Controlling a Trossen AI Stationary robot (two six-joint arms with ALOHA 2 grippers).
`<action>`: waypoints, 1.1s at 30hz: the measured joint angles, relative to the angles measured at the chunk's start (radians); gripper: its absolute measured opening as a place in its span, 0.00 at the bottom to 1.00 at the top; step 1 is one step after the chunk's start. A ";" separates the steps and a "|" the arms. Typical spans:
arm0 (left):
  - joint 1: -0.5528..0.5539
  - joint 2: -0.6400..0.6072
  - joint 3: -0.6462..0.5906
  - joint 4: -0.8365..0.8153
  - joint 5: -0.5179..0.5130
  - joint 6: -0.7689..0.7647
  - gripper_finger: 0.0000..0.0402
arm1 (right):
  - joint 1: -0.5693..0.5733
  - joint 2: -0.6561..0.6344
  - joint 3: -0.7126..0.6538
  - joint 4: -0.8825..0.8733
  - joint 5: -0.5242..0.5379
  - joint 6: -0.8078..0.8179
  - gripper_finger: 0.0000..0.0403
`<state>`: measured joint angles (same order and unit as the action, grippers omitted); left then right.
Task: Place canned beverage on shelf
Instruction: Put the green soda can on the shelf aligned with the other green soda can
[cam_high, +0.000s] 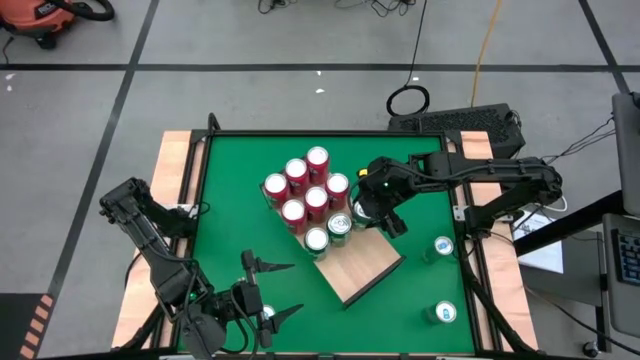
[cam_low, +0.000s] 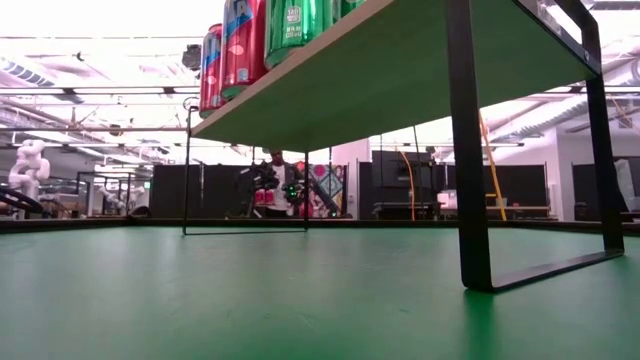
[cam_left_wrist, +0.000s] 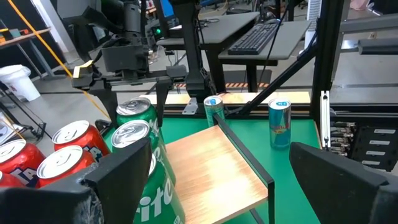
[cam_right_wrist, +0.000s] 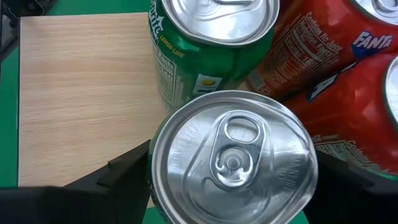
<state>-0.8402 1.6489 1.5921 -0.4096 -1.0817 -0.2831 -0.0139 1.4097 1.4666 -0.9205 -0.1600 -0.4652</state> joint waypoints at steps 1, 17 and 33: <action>0.000 0.000 0.000 0.000 0.000 0.000 0.94 | 0.000 0.000 0.000 0.002 0.000 0.000 0.77; 0.000 0.000 0.000 -0.005 0.001 0.001 0.94 | 0.000 0.001 -0.001 0.016 -0.007 0.027 0.77; 0.000 0.000 0.000 -0.023 0.001 0.000 0.94 | -0.006 0.002 -0.002 0.024 -0.029 0.060 0.82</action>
<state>-0.8402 1.6489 1.5921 -0.4328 -1.0803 -0.2832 -0.0204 1.4120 1.4647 -0.8968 -0.1886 -0.4050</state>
